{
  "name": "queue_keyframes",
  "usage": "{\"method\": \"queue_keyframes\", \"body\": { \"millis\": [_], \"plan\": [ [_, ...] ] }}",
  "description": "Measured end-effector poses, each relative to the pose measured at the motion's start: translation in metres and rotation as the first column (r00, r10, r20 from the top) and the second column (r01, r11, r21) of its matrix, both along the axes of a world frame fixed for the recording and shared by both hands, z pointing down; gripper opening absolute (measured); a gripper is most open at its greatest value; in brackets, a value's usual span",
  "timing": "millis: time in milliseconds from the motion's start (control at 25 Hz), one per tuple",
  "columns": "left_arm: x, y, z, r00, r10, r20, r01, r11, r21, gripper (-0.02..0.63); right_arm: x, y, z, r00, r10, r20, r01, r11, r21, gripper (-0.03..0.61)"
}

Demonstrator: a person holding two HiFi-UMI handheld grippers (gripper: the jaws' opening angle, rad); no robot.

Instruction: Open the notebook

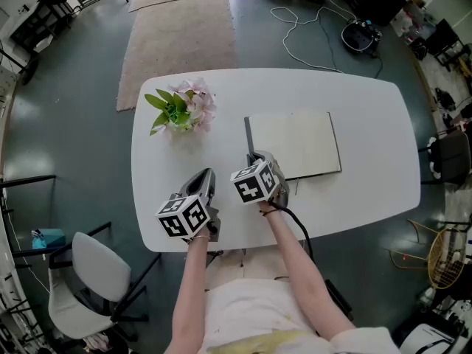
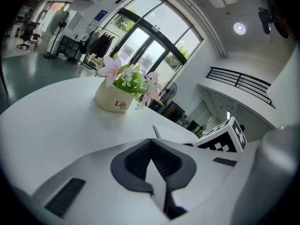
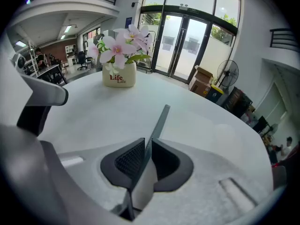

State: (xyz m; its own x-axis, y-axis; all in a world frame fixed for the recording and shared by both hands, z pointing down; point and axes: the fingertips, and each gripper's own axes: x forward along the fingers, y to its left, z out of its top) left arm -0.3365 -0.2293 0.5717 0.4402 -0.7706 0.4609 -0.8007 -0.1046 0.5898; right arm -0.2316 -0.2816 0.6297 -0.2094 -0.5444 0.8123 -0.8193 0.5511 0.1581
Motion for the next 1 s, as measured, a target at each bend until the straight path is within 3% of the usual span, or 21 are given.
{"method": "queue_keyframes", "body": {
  "millis": [400,560,720,1000],
  "plan": [
    [0.017,-0.006,-0.010,1.000,0.012,0.016,-0.013,1.000,0.018,-0.002,-0.003,-0.004,-0.019,0.983,0.000,0.184,0.001,1.000,-0.005,0.041],
    [0.032,-0.009,-0.025,0.998,0.053,0.034,-0.055,0.997,0.057,-0.002,0.004,-0.003,-0.037,0.958,0.005,0.286,-0.008,1.000,0.010,0.034],
    [0.043,-0.007,-0.046,0.995,0.080,0.055,-0.086,0.989,0.118,-0.002,0.013,0.004,-0.065,0.916,-0.027,0.401,0.014,0.999,0.035,0.008],
    [0.057,-0.011,-0.089,0.990,0.096,0.105,-0.118,0.966,0.229,-0.002,0.042,0.011,-0.117,0.804,-0.088,0.589,0.030,0.994,0.108,0.008]
  ]
}}
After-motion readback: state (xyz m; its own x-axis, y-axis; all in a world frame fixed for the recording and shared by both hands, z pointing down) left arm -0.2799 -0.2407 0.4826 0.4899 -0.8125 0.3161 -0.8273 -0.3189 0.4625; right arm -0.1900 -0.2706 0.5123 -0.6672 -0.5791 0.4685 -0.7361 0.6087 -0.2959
